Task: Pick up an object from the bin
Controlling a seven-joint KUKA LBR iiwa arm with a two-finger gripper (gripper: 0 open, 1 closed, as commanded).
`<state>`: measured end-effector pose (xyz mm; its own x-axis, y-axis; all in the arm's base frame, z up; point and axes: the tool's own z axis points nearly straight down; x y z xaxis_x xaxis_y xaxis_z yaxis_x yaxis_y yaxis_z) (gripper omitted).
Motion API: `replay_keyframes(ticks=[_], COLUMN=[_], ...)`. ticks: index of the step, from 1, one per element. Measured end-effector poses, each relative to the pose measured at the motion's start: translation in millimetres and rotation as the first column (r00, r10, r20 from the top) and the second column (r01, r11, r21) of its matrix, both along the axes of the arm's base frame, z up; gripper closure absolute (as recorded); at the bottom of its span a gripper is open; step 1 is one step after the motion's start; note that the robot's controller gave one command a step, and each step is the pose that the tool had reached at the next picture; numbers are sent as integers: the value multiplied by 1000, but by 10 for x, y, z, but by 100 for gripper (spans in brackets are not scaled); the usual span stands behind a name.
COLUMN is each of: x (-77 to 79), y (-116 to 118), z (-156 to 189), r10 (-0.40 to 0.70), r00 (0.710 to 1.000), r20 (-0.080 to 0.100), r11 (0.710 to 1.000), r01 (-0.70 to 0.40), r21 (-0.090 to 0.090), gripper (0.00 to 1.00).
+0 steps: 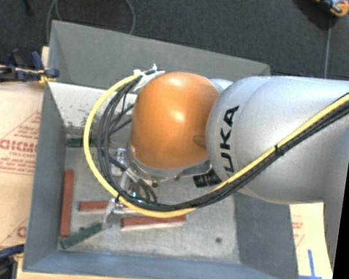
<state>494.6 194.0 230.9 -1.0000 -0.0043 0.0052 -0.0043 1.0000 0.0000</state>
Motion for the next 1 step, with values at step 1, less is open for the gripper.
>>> replay_keyframes(ticks=[1], x=[19], y=[-10], z=[42], r10=[-4], r00=[1000], r20=[8], r11=[1000], r01=[4], r21=[2], gripper=[0])
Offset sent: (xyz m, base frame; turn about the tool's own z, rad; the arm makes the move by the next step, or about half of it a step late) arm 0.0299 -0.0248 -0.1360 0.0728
